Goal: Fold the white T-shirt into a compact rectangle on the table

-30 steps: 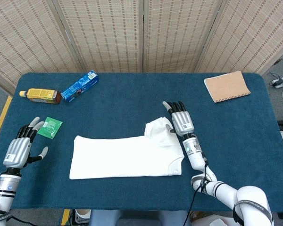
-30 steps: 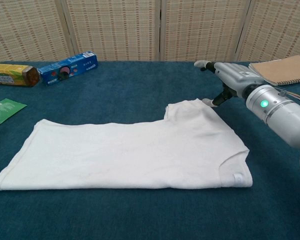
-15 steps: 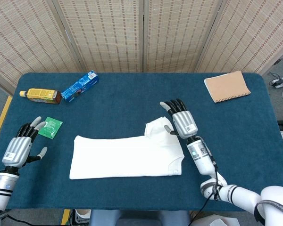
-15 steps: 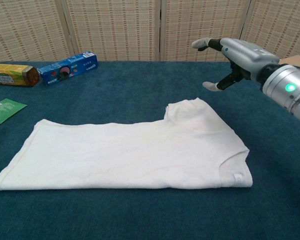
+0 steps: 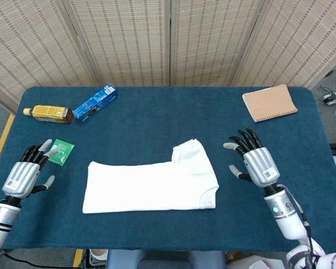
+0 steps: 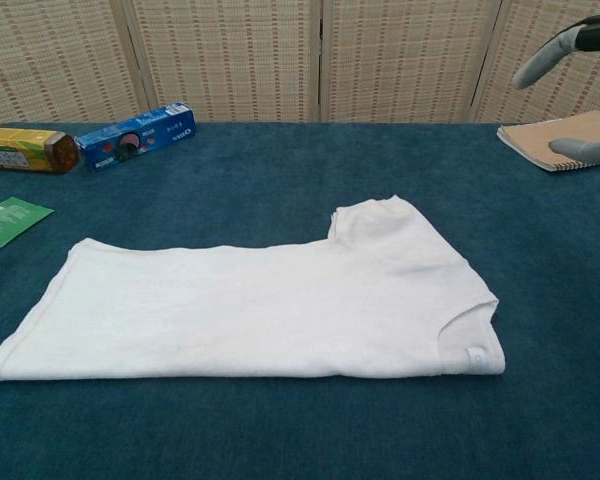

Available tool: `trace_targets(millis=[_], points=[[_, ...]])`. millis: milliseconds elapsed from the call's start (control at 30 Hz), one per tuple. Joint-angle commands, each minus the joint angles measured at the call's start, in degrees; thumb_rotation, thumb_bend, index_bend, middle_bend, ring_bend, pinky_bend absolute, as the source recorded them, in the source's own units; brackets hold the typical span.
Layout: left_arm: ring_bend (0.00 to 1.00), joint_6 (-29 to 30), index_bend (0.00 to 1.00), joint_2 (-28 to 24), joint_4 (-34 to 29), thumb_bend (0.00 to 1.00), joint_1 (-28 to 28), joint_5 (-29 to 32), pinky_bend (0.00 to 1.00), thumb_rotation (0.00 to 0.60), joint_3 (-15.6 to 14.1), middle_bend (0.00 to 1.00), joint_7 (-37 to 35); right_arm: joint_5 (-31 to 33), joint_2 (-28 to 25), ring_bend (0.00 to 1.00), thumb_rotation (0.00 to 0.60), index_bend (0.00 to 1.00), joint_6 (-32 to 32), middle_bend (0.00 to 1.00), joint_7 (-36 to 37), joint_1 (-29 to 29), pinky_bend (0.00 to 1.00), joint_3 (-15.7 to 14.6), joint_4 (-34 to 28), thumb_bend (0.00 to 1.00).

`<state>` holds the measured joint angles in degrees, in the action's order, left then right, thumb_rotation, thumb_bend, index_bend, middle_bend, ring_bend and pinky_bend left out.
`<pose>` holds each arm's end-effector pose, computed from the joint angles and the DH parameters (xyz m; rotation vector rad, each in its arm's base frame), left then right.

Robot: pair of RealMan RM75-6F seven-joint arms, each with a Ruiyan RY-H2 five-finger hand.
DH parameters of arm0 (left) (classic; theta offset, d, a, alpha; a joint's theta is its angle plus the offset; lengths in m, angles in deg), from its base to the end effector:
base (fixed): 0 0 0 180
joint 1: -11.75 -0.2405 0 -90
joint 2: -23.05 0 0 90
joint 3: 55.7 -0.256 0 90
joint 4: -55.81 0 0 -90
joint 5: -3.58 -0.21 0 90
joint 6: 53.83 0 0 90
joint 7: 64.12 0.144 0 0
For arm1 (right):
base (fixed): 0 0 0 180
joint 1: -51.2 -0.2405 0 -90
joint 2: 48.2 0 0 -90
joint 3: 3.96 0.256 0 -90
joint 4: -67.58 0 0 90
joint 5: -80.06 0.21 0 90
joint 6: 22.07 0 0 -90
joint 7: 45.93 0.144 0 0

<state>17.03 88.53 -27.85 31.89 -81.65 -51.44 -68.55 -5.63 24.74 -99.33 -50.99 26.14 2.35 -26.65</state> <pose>-0.2944 0.2721 0.1415 -1.6273 -0.8561 -0.8995 -0.2049 -0.2789 0.0983 1.6293 -0.8049 1.1929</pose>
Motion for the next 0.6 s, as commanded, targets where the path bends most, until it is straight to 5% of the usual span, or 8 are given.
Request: trace_targets(millis=[33, 600], points=[[0.00, -0.60, 0.22, 2.37, 7.03, 0.38, 2.15, -5.11, 0.00, 0.600, -1.80, 0.02, -3.62, -1.99, -2.82, 0.07, 0.600, 0.30, -2.45, 0.23, 0.30, 2.17, 0.00, -1.21, -2.47, 0.25], [0.00, 5.72, 0.25, 17.31, 36.52, 0.31, 9.00, -21.49, 0.00, 0.600, -9.02, 0.02, -10.05, -5.95, -7.88, 0.07, 0.600, 0.34, -5.39, 0.23, -3.37, 7.02, 0.00, -3.95, -8.89, 0.25]])
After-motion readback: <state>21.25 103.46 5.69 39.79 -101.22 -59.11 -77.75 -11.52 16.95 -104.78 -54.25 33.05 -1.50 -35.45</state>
